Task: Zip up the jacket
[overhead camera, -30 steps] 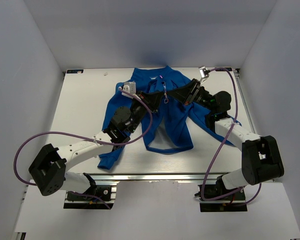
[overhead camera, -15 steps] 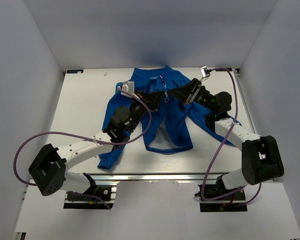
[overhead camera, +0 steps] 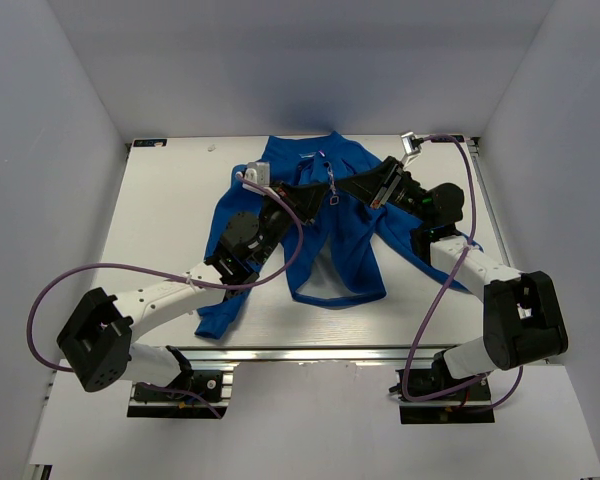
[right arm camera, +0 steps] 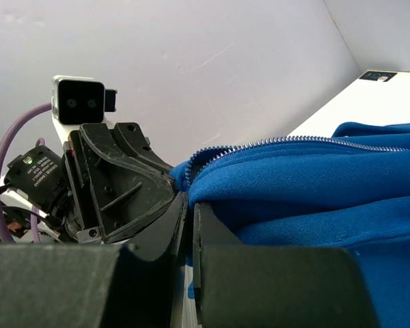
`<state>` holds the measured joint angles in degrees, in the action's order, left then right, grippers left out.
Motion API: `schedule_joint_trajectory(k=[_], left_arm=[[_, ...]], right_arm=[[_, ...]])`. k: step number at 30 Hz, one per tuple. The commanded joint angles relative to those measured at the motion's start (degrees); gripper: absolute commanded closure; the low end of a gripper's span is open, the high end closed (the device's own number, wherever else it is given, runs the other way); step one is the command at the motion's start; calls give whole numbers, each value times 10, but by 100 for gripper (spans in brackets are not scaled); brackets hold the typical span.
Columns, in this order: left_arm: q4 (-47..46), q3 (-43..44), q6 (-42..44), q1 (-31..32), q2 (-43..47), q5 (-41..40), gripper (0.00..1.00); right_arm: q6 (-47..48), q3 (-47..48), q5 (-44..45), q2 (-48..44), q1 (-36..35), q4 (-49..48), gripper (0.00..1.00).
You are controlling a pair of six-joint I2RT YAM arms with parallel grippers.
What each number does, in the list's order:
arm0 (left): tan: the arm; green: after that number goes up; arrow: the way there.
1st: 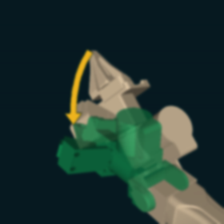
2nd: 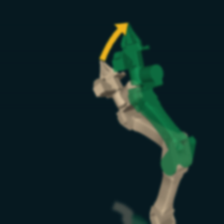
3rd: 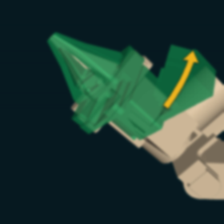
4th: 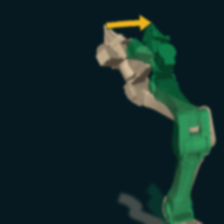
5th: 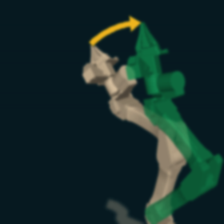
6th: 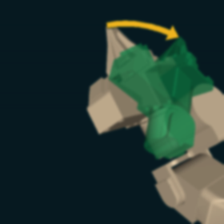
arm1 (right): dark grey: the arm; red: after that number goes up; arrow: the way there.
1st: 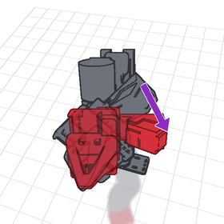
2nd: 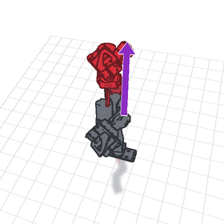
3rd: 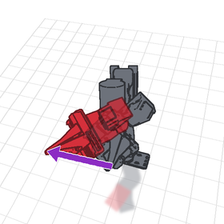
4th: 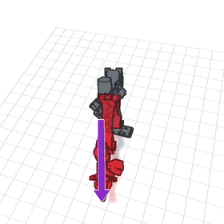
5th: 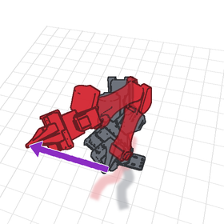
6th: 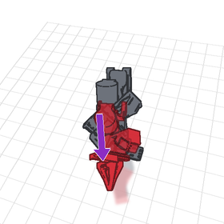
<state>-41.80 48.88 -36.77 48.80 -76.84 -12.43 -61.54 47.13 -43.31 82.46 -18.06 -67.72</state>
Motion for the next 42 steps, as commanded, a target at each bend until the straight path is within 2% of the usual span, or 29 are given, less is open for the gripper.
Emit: schedule_joint_trajectory(k=[1,4,7,10,18,22,27,33,40,42], left_arm=[[28,-3,-1,14,-2,95,100],[27,-3,-7,14,-4,104,100],[34,1,-8,14,-3,103,82],[44,7,-6,14,-4,102,80],[61,12,-4,14,-2,94,80],[67,11,-6,14,-1,98,89],[68,9,-10,14,-4,113,92],[61,-9,-8,14,-3,118,89],[43,-19,-5,14,-8,123,89],[44,-18,-5,14,-10,123,85]], right_arm=[[0,36,34,-6,-1,-46,100],[4,32,33,-6,-1,-46,100],[3,29,28,-8,-1,-47,100],[4,25,24,-11,-1,-46,100],[9,18,22,-19,0,-43,100],[9,11,37,-21,0,-43,100],[-7,9,55,-17,1,-63,100],[-23,16,74,-20,1,-53,100],[-17,5,118,-43,1,24,100],[1,5,121,-54,0,37,100]])
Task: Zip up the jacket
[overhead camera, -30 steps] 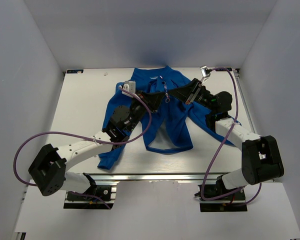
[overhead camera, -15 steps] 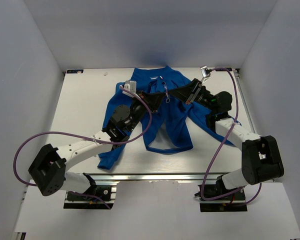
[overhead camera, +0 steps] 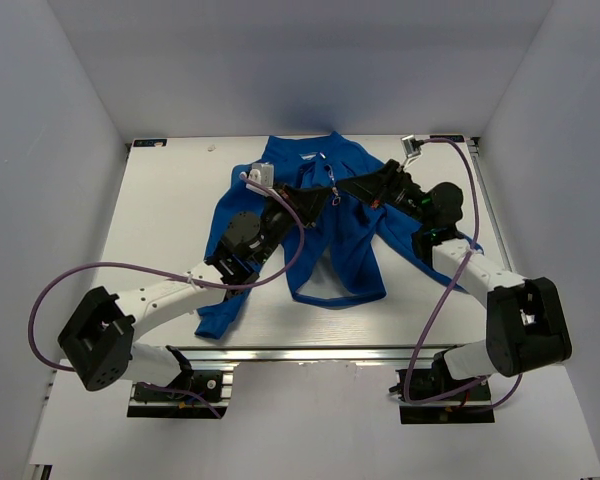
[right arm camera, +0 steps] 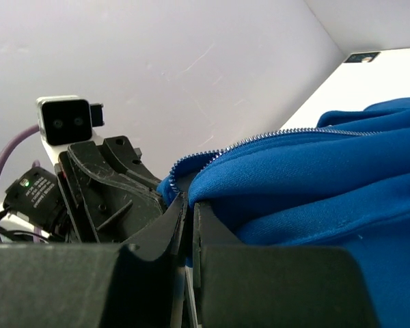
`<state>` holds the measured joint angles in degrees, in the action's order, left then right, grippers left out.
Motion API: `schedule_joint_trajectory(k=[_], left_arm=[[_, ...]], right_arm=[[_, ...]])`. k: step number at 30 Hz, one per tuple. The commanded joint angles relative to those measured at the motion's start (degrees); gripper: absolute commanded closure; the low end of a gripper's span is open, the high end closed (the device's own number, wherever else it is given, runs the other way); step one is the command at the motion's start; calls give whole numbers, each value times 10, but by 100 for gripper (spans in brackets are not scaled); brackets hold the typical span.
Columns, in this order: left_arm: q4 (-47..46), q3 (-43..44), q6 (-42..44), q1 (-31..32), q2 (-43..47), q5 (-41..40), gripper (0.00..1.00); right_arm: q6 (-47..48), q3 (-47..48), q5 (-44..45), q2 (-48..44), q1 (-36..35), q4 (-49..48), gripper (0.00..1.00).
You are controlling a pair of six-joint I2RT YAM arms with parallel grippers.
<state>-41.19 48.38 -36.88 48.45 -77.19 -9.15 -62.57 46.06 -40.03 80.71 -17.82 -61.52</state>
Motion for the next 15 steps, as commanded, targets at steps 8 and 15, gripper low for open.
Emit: schedule_joint_trajectory(k=[8,15], left_arm=[[41,-6,-3,17,-11,91,73],[45,-7,-4,17,-9,88,90]], right_arm=[[19,8,62,-49,-1,-4,100],[23,2,49,-53,-2,3,100]])
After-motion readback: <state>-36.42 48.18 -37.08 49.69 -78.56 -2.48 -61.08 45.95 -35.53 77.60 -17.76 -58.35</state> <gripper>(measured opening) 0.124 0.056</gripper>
